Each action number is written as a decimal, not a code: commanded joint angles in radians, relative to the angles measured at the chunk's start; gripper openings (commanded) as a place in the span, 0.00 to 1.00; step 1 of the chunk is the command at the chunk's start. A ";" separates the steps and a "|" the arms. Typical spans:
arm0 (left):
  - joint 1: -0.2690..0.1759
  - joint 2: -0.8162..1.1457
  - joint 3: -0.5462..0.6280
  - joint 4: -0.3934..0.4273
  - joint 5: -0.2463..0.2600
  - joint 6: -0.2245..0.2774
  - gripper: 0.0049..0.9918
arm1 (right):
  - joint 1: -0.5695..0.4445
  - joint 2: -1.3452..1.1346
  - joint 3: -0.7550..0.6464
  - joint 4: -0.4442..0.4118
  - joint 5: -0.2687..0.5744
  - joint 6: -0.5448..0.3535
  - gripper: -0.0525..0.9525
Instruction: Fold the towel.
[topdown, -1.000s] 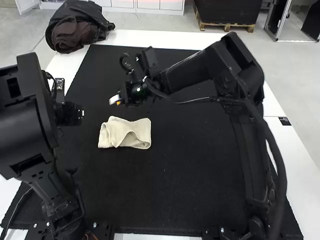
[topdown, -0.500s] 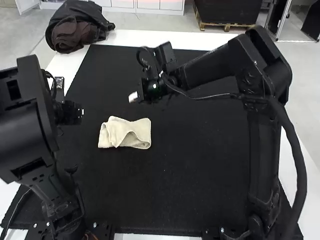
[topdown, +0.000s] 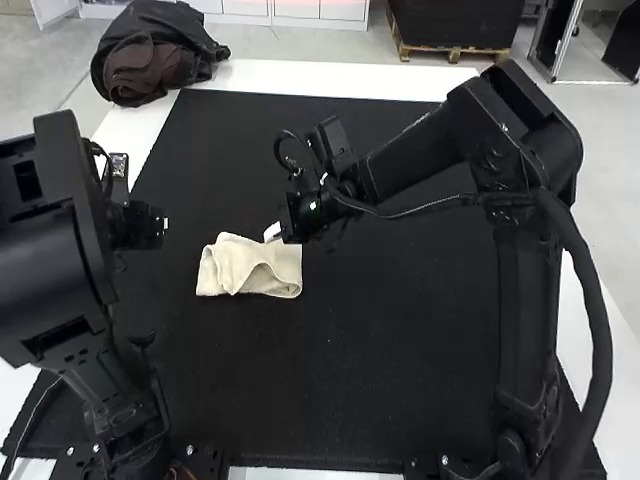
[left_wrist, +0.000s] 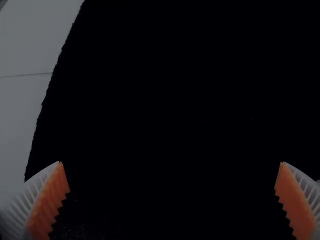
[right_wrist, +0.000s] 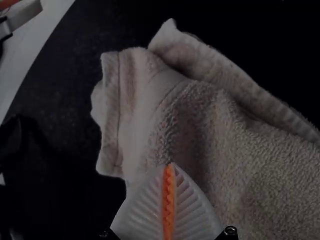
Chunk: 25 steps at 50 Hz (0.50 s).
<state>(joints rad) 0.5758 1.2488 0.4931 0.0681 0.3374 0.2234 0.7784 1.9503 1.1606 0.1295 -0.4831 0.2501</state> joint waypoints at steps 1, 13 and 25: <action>0.009 -0.028 0.002 0.006 0.012 0.004 0.98 | 0.022 -0.037 -0.001 0.007 -0.009 -0.011 0.03; 0.009 -0.028 0.002 0.006 0.017 0.004 0.98 | 0.050 -0.033 -0.022 0.021 -0.008 -0.008 0.03; 0.009 -0.028 0.002 -0.004 0.026 0.004 0.98 | 0.051 -0.025 -0.042 0.053 -0.003 -0.008 0.03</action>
<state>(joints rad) 0.5762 1.2488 0.4931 0.0662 0.3416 0.2234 0.8230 1.9503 1.1213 0.1654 -0.4828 0.2501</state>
